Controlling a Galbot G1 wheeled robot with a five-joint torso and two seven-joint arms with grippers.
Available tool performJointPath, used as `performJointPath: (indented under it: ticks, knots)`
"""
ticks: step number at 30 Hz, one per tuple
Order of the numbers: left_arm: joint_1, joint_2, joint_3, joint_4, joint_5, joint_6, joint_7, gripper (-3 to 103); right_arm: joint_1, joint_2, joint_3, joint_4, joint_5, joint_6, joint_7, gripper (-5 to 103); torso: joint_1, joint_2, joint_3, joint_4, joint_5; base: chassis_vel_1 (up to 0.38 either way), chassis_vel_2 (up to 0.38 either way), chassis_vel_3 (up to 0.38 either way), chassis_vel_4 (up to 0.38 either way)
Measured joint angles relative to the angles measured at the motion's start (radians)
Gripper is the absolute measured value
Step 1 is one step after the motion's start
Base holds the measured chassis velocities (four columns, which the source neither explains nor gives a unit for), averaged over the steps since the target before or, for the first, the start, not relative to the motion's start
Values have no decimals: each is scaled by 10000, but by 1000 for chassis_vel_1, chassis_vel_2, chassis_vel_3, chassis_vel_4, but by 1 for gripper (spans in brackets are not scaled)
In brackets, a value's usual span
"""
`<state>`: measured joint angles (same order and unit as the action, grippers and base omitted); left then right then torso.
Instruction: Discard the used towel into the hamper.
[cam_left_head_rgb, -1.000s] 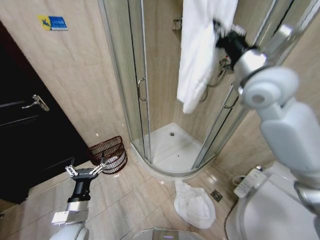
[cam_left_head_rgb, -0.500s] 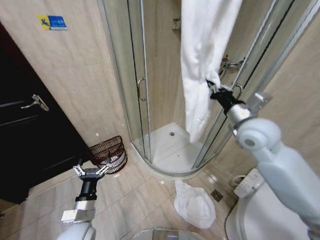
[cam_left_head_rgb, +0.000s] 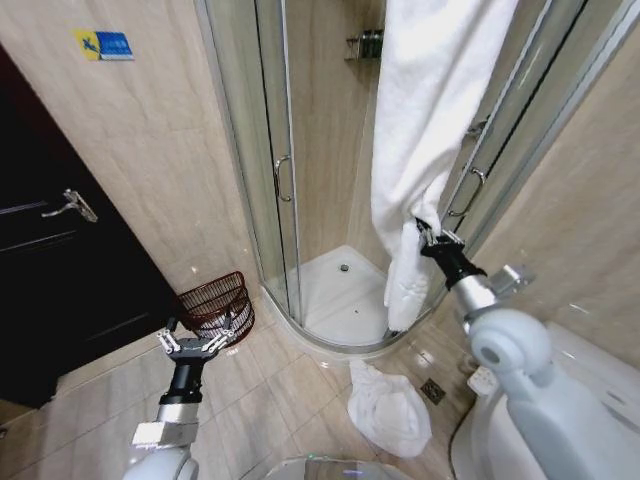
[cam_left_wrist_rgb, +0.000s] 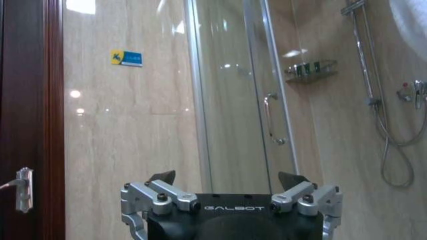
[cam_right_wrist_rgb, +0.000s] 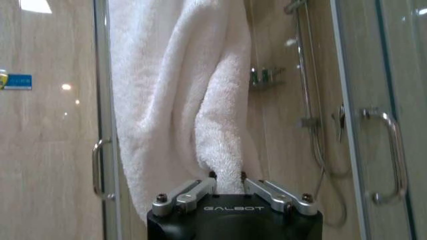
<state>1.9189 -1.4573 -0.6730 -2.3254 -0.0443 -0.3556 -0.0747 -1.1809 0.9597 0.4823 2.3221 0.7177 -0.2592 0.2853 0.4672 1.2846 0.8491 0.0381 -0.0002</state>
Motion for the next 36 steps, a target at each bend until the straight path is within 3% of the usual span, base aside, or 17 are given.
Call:
performJointPath:
  ticks: [6,16,24,27,36]
  knots:
    - [66,23,47,-35,46,-121,1,100,-791,637,-237,-41,-777,139,-248,5,0,0,0,-1,1,0,0,0,0]
    - [17,111,125,-88,52,-246,-89,100,-990,1084,-692,-824,-1487,403,-387,5,0,0,0,-1,2,0,0,0,0]
    - [-134,233,125,-144,61,-261,-111,100,528,897,-1196,-1848,-1284,563,-433,5,0,0,1,1,0,0,0,0,0]
    - [-190,217,254,-27,119,-252,-111,100,1122,815,-1323,-2313,-1118,926,-506,5,4,-1,4,3,4,0,0,0,0]
    - [-303,177,447,186,242,-258,-110,100,516,558,-701,-1594,-1105,1319,-666,5,-2,2,0,-4,3,0,0,0,0]
